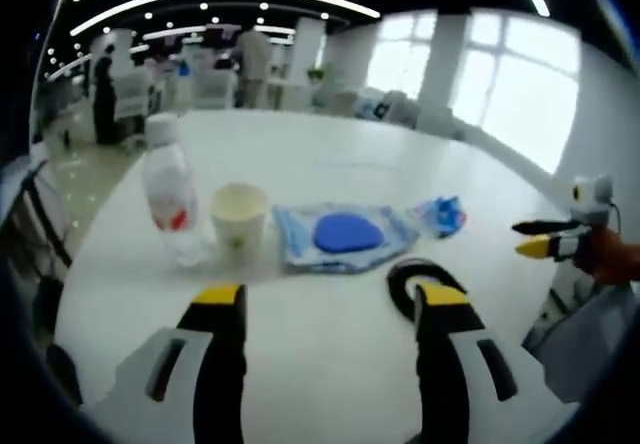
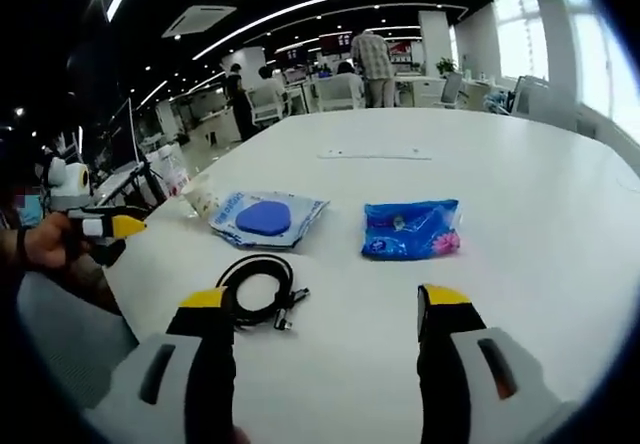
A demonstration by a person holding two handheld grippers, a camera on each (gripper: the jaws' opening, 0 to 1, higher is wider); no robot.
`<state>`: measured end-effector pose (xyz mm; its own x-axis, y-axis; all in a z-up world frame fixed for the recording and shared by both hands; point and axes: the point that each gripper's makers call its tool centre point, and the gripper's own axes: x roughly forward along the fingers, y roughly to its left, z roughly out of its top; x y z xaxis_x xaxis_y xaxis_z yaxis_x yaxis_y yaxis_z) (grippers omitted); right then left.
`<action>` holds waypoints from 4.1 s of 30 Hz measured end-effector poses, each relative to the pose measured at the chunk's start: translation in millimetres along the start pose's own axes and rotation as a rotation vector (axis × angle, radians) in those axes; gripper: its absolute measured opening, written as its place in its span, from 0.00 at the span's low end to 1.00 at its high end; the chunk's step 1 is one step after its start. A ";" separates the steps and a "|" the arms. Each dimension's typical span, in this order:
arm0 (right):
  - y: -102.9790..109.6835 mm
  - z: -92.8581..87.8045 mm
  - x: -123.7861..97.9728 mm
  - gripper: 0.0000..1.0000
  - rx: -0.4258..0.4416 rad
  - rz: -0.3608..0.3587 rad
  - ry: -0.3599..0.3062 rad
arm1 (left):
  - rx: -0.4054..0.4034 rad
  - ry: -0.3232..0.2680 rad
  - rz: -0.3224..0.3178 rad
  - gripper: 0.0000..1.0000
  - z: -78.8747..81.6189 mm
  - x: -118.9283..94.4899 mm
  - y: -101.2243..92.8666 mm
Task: Arrange the tabletop items into an orderly group along one side of the table until the central work area is clear of visible clutter.
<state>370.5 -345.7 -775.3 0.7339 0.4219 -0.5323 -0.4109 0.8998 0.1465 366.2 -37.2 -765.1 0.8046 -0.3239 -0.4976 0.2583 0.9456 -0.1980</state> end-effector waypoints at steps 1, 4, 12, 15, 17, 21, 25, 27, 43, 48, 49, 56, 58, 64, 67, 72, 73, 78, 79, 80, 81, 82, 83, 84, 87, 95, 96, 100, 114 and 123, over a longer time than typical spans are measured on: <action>0.1 -1.0 -0.3 0.75 0.000 0.002 0.003 | 0.000 0.001 -0.001 0.65 -0.4 0.0 0.0; -2.9 -2.4 -1.1 0.75 -0.009 -0.002 0.010 | -0.007 0.000 -0.003 0.65 -0.9 -0.9 -0.6; -19.0 -0.5 1.7 0.74 -0.001 -0.018 0.012 | -0.007 -0.002 0.001 0.65 -0.7 0.0 0.4; -27.2 2.9 3.4 0.74 0.004 -0.026 0.009 | -0.002 -0.002 -0.002 0.65 -0.5 -0.4 -1.0; -33.7 5.6 5.0 0.74 0.005 -0.031 0.008 | 0.000 -0.002 -0.003 0.65 0.0 -1.1 -2.4; -50.8 15.0 11.1 0.72 0.003 -0.046 0.008 | -0.004 0.006 -0.004 0.64 -2.3 -0.4 -1.3; -71.7 25.8 22.8 0.71 -0.001 -0.062 0.011 | -0.005 0.007 -0.002 0.64 -1.7 -2.2 -1.5; -79.8 28.2 29.9 0.71 0.006 -0.064 0.020 | -0.001 0.008 -0.001 0.64 -1.6 -2.5 -1.9; -131.1 42.7 98.0 0.68 -0.017 -0.076 0.110 | 0.036 0.019 -0.014 0.66 -1.6 -5.8 -6.0; -139.3 30.4 106.2 0.66 0.028 -0.094 0.162 | 0.077 0.038 -0.027 0.66 -5.4 -4.4 -12.8; -139.0 30.1 106.6 0.65 0.028 -0.094 0.163 | 0.084 0.040 -0.031 0.66 -5.9 -4.3 -14.5; -138.9 19.8 113.2 0.59 0.048 -0.098 0.197 | 0.084 0.037 -0.049 0.67 -5.0 -4.6 -17.1; -135.9 20.0 115.7 0.57 0.047 -0.088 0.198 | 0.085 0.036 -0.053 0.67 -5.1 -4.7 -17.9; -132.7 14.1 124.7 0.43 0.041 -0.081 0.226 | 0.089 0.035 -0.054 0.67 -5.0 -6.3 -17.6; -131.9 14.1 127.5 0.39 0.036 -0.086 0.227 | 0.085 0.036 -0.051 0.67 -5.7 -7.2 -16.0; -135.0 15.7 128.4 0.20 0.046 -0.101 0.228 | 0.082 0.036 -0.044 0.66 -5.9 -7.5 -14.2; -134.3 15.9 129.0 0.13 0.055 -0.095 0.227 | 0.083 0.038 -0.044 0.66 -6.1 -7.6 -14.2; -128.5 15.9 129.0 0.10 0.048 -0.078 0.223 | 0.091 0.032 -0.046 0.66 -3.9 -8.5 -15.4; -127.0 15.4 128.7 0.09 0.047 -0.076 0.223 | 0.092 0.032 -0.047 0.66 -3.8 -9.0 -15.8; -126.5 15.0 128.3 0.09 0.045 -0.077 0.224 | 0.095 0.032 -0.047 0.66 -3.6 -10.0 -16.6; -126.0 14.9 127.9 0.09 0.046 -0.079 0.223 | 0.096 0.032 -0.048 0.66 -3.5 -10.6 -17.0; -125.0 14.9 127.7 0.09 0.048 -0.077 0.221 | 0.098 0.031 -0.048 0.66 -3.3 -10.9 -17.3; -124.4 14.8 127.6 0.09 0.048 -0.077 0.220 | 0.100 0.031 -0.047 0.66 -3.0 -11.5 -17.3; -123.6 14.5 127.4 0.09 0.048 -0.079 0.218 | 0.100 0.030 -0.046 0.66 -2.9 -11.7 -17.4; -121.1 14.0 126.3 0.08 0.054 -0.080 0.216 | 0.098 0.030 -0.044 0.66 -3.0 -11.4 -16.7; -115.1 8.7 120.2 0.09 0.108 -0.104 0.197 | 0.093 0.024 -0.043 0.65 -1.8 -11.8 -16.1; -113.4 7.6 120.5 0.09 0.107 -0.101 0.199 | 0.094 0.024 -0.043 0.65 -1.9 -11.8 -16.0; -111.3 7.2 120.6 0.09 0.109 -0.102 0.198 | 0.094 0.023 -0.046 0.65 -1.9 -12.3 -16.6; -113.5 8.5 119.0 0.10 0.138 -0.117 0.188 | 0.091 0.023 -0.041 0.65 -1.1 -11.4 -15.2; -116.0 5.1 113.6 0.23 0.125 -0.126 0.202 | 0.094 0.020 -0.043 0.65 -0.5 -10.6 -16.2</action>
<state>504.3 -401.6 -848.5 0.6473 0.2858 -0.7066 -0.2435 0.9560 0.1637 353.2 -49.1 -757.1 0.7813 -0.3636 -0.5074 0.3418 0.9293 -0.1396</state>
